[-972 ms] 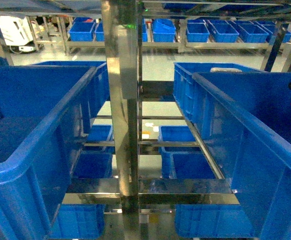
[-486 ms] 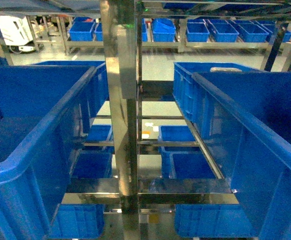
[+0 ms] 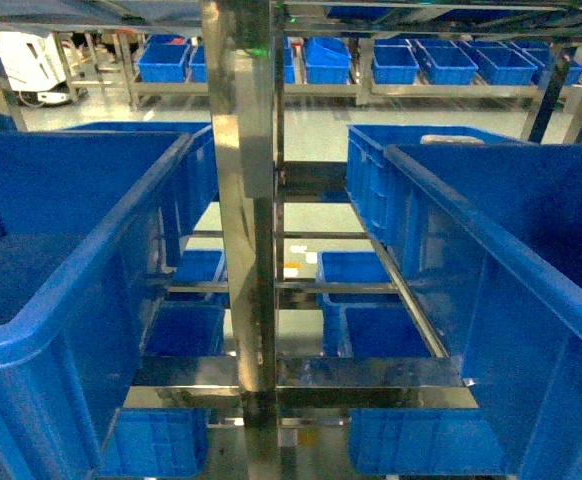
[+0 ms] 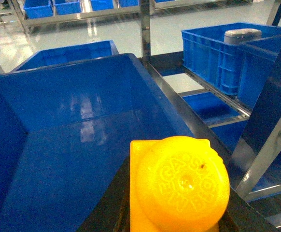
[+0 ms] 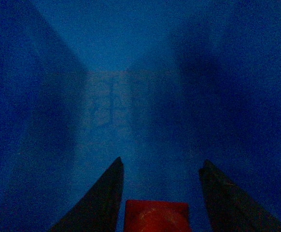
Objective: Sort and place red and yellow blocks in left bins
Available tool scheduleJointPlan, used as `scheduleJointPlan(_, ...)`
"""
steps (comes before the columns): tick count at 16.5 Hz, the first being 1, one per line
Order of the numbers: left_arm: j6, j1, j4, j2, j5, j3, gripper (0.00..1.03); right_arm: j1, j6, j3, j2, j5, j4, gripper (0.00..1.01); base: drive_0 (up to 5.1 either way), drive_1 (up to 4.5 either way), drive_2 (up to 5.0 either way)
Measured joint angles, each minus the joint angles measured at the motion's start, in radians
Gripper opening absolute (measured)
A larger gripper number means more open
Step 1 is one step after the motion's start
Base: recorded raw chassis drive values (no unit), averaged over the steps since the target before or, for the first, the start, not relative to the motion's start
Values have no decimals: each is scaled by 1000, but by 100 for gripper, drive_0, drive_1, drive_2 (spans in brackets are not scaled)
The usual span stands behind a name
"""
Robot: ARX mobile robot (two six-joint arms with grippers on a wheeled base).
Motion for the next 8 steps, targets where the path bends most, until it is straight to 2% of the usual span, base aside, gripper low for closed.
scheduleJointPlan(2,0,0,0,0,0,0,27,3,25,-17,-7,-11,2,64,0,0,0)
scheduleJointPlan(3,0,0,0,0,0,0,27,14,25,-34,-24,0,32,75,0,0,0)
scheduleJointPlan(5,0,0,0,0,0,0,27,45,23,-63,-130,-8,22,99,0,0,0)
scheduleJointPlan(8,0,0,0,0,0,0,27,102,72,-246,-449,-103,-25,98,0,0,0)
